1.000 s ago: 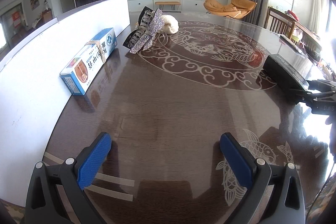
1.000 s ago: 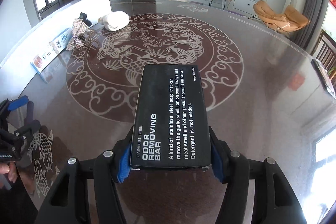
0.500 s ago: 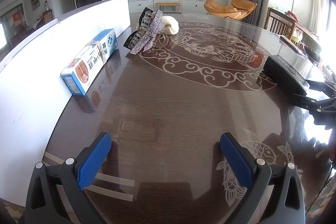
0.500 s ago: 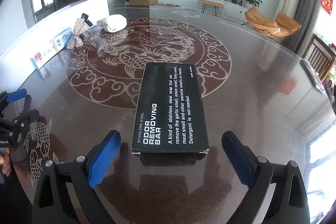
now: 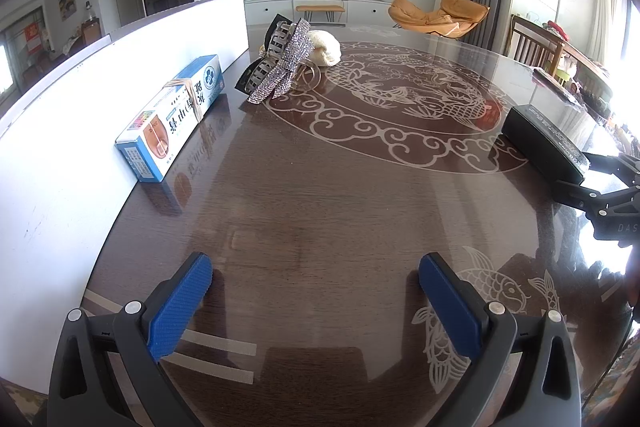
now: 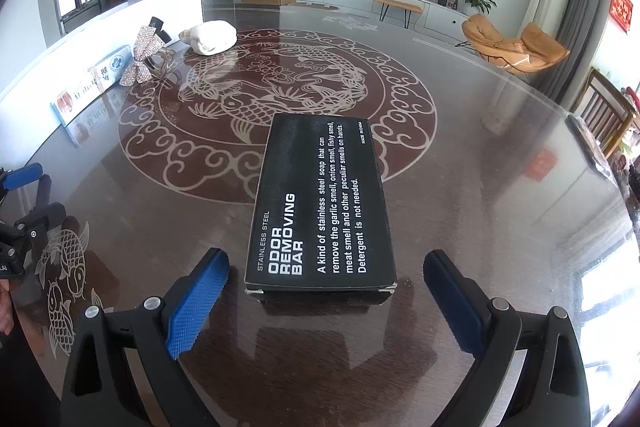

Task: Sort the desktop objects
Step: 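Lift the black box with the right tool and hold it above the table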

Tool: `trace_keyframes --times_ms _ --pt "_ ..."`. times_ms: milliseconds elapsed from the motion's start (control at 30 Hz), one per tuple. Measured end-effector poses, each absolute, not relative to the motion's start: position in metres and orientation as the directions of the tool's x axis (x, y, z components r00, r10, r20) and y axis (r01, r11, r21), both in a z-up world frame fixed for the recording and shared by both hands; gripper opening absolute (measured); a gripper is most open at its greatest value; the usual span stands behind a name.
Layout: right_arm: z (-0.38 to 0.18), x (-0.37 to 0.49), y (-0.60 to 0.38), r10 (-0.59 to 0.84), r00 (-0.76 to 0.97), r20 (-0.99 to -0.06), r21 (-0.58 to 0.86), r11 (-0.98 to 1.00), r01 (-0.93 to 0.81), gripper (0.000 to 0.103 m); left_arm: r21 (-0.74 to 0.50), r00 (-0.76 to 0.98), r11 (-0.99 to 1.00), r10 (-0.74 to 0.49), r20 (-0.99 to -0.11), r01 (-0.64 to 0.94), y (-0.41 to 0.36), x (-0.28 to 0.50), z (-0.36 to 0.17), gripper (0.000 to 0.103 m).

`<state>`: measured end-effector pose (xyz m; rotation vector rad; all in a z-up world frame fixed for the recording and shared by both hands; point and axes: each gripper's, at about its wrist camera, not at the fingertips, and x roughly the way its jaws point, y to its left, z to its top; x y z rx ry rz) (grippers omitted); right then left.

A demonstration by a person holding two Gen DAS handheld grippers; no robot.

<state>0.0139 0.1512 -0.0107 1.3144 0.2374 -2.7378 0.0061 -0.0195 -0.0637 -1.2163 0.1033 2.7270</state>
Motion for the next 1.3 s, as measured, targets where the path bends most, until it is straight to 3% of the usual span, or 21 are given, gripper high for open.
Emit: trace_keyframes --times_ms 1300 --pt "-0.0106 0.0153 0.1523 0.006 -0.628 -0.778 -0.123 -0.982 0.142 0.099 0.0 -0.659 -0.986 0.113 -0.743 -0.169 -0.0201 0.0058 -0.0644 0.103"
